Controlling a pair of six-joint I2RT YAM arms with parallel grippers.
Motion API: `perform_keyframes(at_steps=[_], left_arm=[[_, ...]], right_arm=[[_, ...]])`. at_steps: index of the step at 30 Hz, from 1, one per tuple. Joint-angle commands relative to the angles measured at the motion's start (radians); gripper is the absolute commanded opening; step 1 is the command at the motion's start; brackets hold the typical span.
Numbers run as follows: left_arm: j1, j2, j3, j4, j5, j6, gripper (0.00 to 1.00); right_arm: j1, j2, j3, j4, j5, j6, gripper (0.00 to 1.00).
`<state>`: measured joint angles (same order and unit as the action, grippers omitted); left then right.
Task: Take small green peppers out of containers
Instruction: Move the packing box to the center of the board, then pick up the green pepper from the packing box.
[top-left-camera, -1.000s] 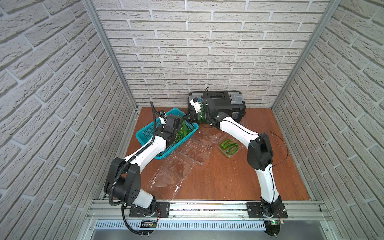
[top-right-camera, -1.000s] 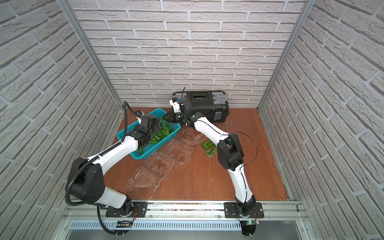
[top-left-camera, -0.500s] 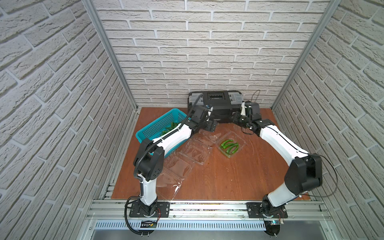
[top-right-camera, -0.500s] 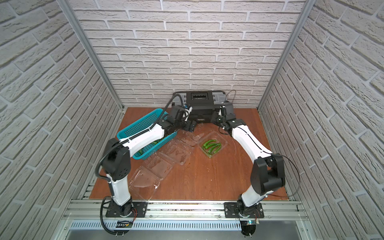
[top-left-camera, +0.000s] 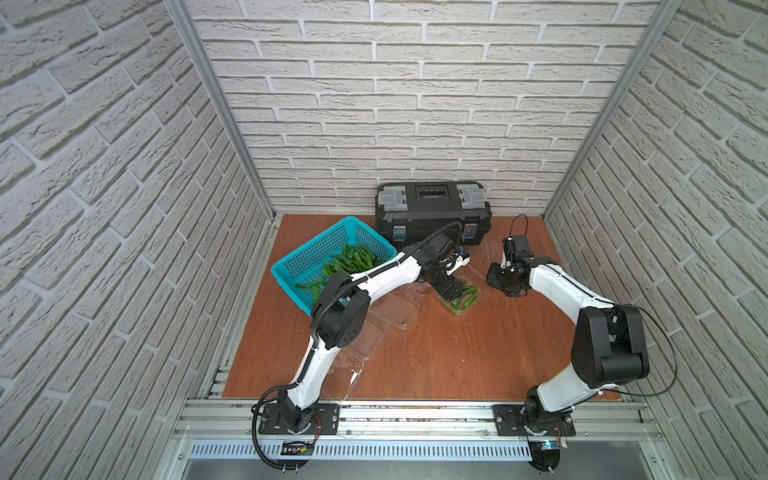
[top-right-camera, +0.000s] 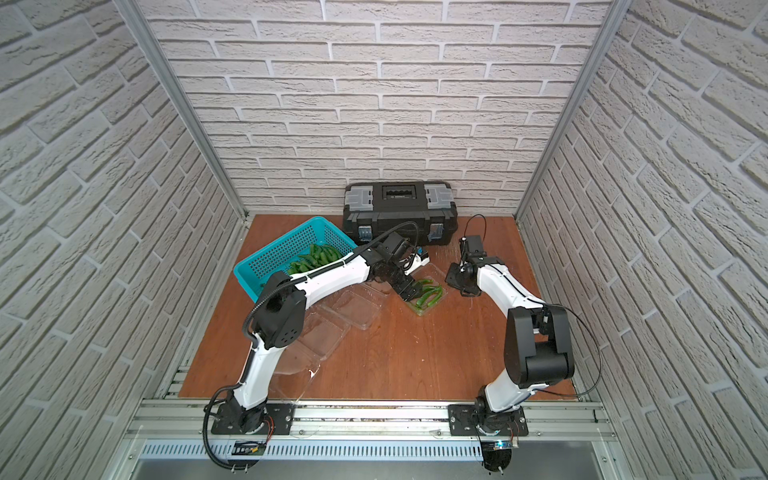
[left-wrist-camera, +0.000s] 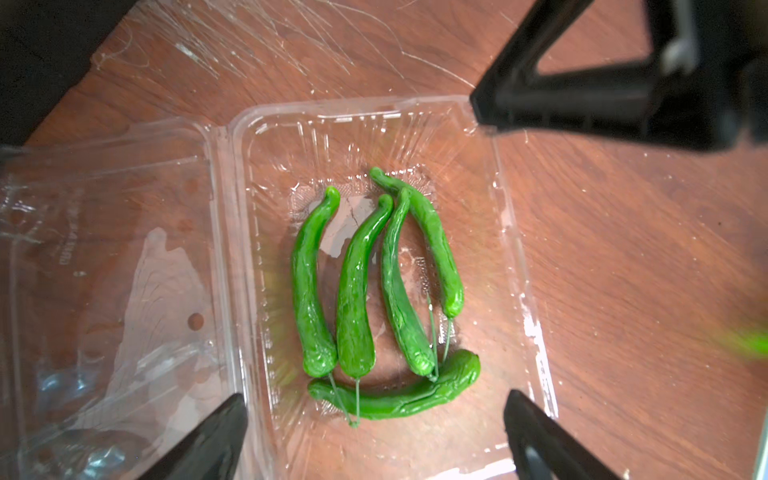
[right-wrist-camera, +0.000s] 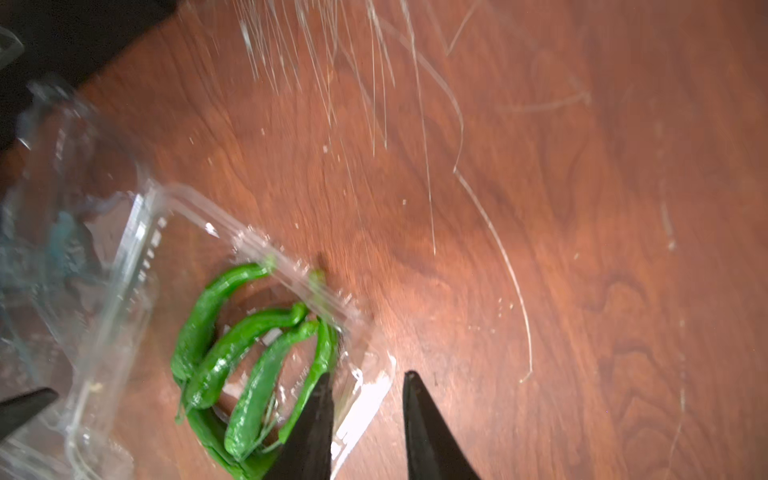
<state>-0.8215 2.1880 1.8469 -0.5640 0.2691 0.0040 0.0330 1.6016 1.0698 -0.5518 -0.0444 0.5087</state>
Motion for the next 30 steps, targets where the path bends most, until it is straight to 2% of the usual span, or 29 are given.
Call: perform_keyframes(at_steps=[1, 7, 14, 18, 25, 30], left_arm=[[-0.006, 0.022, 0.029, -0.012, 0.000, 0.024, 0.95], [-0.005, 0.033, 0.033, -0.011, -0.004, 0.026, 0.93], [-0.005, 0.035, 0.033, -0.027, -0.026, 0.036, 0.90], [-0.005, 0.040, 0.033, -0.055, -0.059, 0.054, 0.85], [-0.013, 0.049, 0.031, -0.084, -0.111, 0.086, 0.73], [-0.021, 0.069, 0.038, -0.120, -0.147, 0.113, 0.67]], right_arm=[[0.009, -0.010, -0.034, 0.002, -0.065, -0.021, 0.29], [0.077, -0.028, -0.072, 0.014, -0.134, 0.010, 0.29], [0.216, -0.023, -0.054, 0.020, -0.187, 0.064, 0.29], [0.243, -0.034, -0.034, 0.013, -0.161, 0.112, 0.31], [0.239, -0.103, 0.010, -0.038, -0.010, 0.145, 0.33], [0.230, -0.133, 0.007, -0.051, 0.032, 0.162, 0.34]])
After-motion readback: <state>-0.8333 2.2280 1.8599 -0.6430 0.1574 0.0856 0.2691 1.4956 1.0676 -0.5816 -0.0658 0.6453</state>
